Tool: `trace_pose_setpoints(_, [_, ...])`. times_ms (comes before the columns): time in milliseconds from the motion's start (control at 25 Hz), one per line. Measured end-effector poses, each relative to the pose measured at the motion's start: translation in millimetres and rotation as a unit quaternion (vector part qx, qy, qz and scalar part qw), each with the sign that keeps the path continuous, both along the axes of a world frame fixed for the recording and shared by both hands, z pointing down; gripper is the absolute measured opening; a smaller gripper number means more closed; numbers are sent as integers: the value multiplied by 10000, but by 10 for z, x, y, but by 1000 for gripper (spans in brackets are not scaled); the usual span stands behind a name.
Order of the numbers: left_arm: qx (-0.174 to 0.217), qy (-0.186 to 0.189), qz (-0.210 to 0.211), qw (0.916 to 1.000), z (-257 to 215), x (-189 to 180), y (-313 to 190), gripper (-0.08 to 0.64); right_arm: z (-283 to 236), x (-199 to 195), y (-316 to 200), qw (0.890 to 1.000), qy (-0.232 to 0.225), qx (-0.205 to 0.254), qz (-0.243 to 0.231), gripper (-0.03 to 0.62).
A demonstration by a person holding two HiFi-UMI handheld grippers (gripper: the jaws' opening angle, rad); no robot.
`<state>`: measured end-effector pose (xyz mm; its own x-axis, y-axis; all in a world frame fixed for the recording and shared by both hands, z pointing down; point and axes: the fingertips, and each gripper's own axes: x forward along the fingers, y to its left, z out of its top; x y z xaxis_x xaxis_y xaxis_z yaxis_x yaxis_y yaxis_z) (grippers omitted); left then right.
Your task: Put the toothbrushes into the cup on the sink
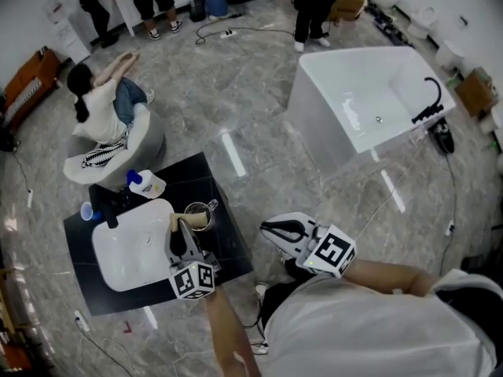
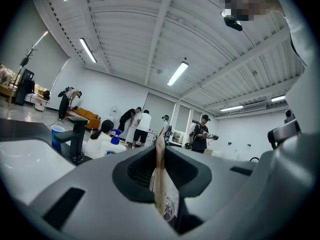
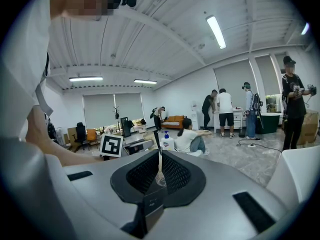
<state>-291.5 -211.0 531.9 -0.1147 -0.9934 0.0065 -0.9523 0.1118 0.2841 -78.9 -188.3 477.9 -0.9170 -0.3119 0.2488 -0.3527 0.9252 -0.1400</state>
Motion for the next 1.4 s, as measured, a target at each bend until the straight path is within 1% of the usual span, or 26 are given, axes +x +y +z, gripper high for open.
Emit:
trace_pose_setpoints(360, [-220, -107, 187, 9995, 141, 130, -101, 55, 19, 70, -56, 9999, -11, -27, 105, 44])
trace_pose_setpoints(1000, [-588, -366, 415, 9967, 357, 246, -225, 55, 46, 143, -126, 10000, 2, -29, 91, 43])
trace_pose_setpoints(1240, [-671, -489, 465, 9955, 366, 279, -257, 55, 56, 174, -154, 10000, 10, -59, 66, 43])
trace_pose_setpoints(1400, [-745, -609, 415, 9945, 375, 252, -288, 55, 82, 175, -185, 10000, -4, -83, 42, 43])
